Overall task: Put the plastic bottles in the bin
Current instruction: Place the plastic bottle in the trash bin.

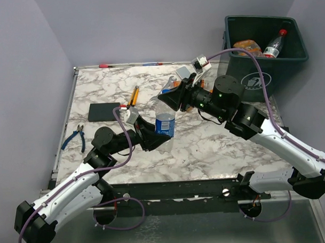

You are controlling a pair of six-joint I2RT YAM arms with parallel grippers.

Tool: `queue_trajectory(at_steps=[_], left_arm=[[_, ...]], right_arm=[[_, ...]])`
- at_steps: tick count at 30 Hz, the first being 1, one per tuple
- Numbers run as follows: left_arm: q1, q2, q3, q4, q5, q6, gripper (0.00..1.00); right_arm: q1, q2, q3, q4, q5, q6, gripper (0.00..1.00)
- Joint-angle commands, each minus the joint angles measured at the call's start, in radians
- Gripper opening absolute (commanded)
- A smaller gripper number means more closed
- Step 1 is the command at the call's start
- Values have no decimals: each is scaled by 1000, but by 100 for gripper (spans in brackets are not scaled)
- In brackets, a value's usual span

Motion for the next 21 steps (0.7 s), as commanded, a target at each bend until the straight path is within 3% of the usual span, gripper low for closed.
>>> queue_trajectory(at_steps=[1, 3, 5, 6, 12, 14, 17, 21], left_arm=[[2, -19, -9, 25, -15, 17, 29], [2, -23, -9, 18, -27, 14, 48], [3, -34, -7, -5, -68, 19, 85], [2, -46, -6, -27, -101, 27, 97], [3, -175, -7, -156, -418, 126, 99], [3, -215, 6, -246, -590, 165, 99], [2, -271, -6, -333, -937, 190, 99], [2, -304, -44, -374, -1100, 274, 99]], right_arm=[[3, -6, 39, -36, -3, -6, 23], [3, -10, 40, -44, -8, -12, 3], [3, -23, 40, -58, -5, -14, 0], [3, -32, 43, -67, 1, -19, 0], [3, -102, 89, -174, 70, -78, 0], [3, -129, 118, -218, 130, -129, 0], [3, -170, 180, -257, 307, -259, 0], [3, -232, 185, -56, 607, -491, 0]])
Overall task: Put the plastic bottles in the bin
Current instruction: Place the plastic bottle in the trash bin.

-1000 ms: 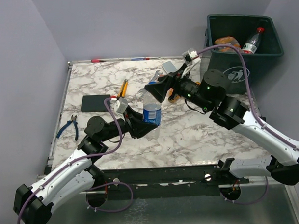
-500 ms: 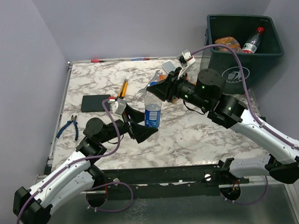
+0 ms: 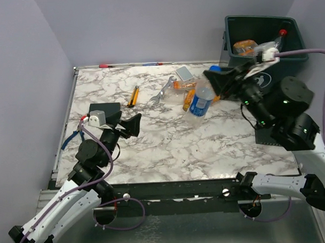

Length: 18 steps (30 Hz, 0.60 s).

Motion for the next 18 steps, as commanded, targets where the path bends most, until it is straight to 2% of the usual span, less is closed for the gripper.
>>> queue_trajectory(at_steps=[1, 3, 5, 8, 9, 11, 13, 17, 18], left_arm=[[2, -27, -49, -122, -363, 124, 99], [2, -16, -61, -122, -382, 122, 99], [2, 10, -48, -127, -390, 122, 99], [2, 39, -34, -143, -378, 126, 99], [3, 43, -32, -147, -375, 123, 99], [4, 48, -32, -155, -364, 113, 99], [4, 49, -31, -156, -350, 105, 99], [4, 36, -32, -163, -336, 100, 99], [4, 28, -33, -164, -337, 100, 99]], right_arm=[[1, -73, 8, 237, 407, -324, 0], [1, -68, 0, 452, 544, -460, 0], [1, -33, 6, 673, 616, -619, 0], [-53, 80, 90, 832, 639, -797, 0], [-111, 130, 148, 800, 622, -787, 0], [-273, 234, 307, 582, 547, -616, 0], [-415, 328, 386, 524, 522, -491, 0], [-620, 361, 246, 793, 432, -368, 0], [-670, 382, 234, 817, 406, -309, 0]])
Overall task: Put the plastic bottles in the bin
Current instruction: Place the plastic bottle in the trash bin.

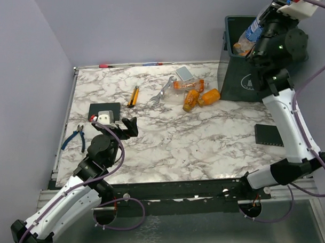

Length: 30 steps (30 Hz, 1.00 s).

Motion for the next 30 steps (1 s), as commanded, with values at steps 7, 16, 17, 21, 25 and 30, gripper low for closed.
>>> queue_trajectory(at_steps=[7, 16, 17, 21, 25, 30], left_arm=[[3, -42, 12, -20, -19, 8, 99], [3, -50, 10, -23, -30, 7, 99], [3, -44, 10, -23, -28, 8, 99], [2, -19, 17, -23, -7, 8, 99], [3, -17, 17, -23, 7, 4, 99], [3, -10, 18, -23, 11, 3, 99]], right_arm=[[-312, 290, 72, -51, -181, 409, 0], [-379, 364, -47, -145, -345, 590, 0], [-382, 363, -62, -145, -354, 598, 0], [-392, 393, -18, -234, -401, 545, 0], [-393, 438, 31, -349, -418, 417, 0], [-396, 331, -152, -192, -317, 408, 0]])
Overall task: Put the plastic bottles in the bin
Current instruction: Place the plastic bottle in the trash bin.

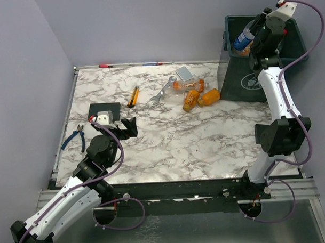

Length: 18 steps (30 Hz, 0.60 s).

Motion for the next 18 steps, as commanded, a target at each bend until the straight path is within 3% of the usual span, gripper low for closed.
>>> queue_trajectory(at_steps=[1, 3, 8, 14, 18], left_arm=[[2, 7, 17, -7, 16, 4, 99], [2, 10, 17, -7, 21, 1, 99], [4, 29, 24, -7, 31, -1, 99], [11, 2, 18, -7, 32, -2, 99], [10, -14, 11, -31, 28, -5, 99]], right_arm=[[-5, -93, -207, 74, 63, -77, 0], [-8, -136, -260, 221, 88, -89, 0], [-31, -131, -111, 282, 126, -30, 0], [-127, -73, -10, 255, 142, 162, 0], [-175, 2, 46, 180, 124, 142, 0]])
